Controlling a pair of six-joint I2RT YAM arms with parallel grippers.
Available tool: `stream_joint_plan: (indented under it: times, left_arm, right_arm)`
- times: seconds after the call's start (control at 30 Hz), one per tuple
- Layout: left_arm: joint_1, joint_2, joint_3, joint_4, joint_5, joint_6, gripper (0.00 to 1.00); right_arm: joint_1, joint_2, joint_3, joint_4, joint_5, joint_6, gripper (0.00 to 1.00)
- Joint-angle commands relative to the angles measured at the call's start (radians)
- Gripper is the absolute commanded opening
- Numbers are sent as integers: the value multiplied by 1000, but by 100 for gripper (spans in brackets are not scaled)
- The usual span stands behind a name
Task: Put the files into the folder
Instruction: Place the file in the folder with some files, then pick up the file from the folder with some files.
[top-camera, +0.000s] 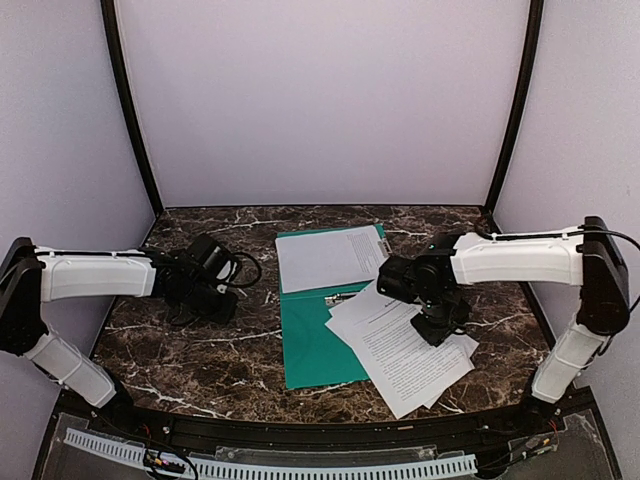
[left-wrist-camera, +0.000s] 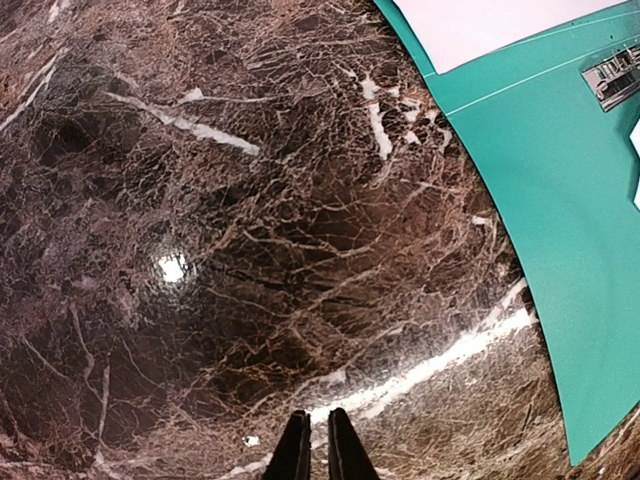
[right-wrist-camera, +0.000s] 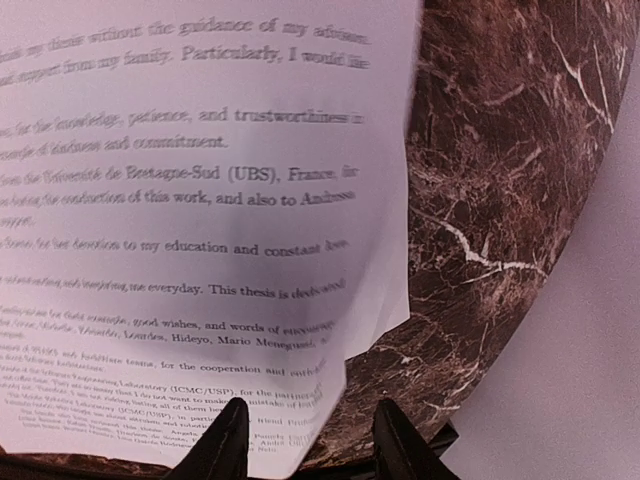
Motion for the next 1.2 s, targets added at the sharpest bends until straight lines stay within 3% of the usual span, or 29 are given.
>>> stream_joint_plan:
  times: [0.0,0.13,0.47,0.6,0.77,1.17]
  left_arm:
    - [-9,-20,16,-2,86,-25,9]
    - [-56,-26,-3,74,185,-68,18]
    - [-203,115,5,419,413,-278,44]
    - [-255,210,58,532,460,-355,49]
    - [-293,313,119,578,494,-399,54]
    - [-311,426,123,655,497,-544,56]
  right_arm:
    - [-18,84,57,-36,99,38,51]
    - [-48,103,103,34,115,-1,72]
    - [-292,35,-20,483,-213,-214,96]
    - [-375,39,-67,585,-346,-248,99]
    - [-418,72,-117,637,-407,-254,99]
    - [-436,35,-286,739,-553,-181,91]
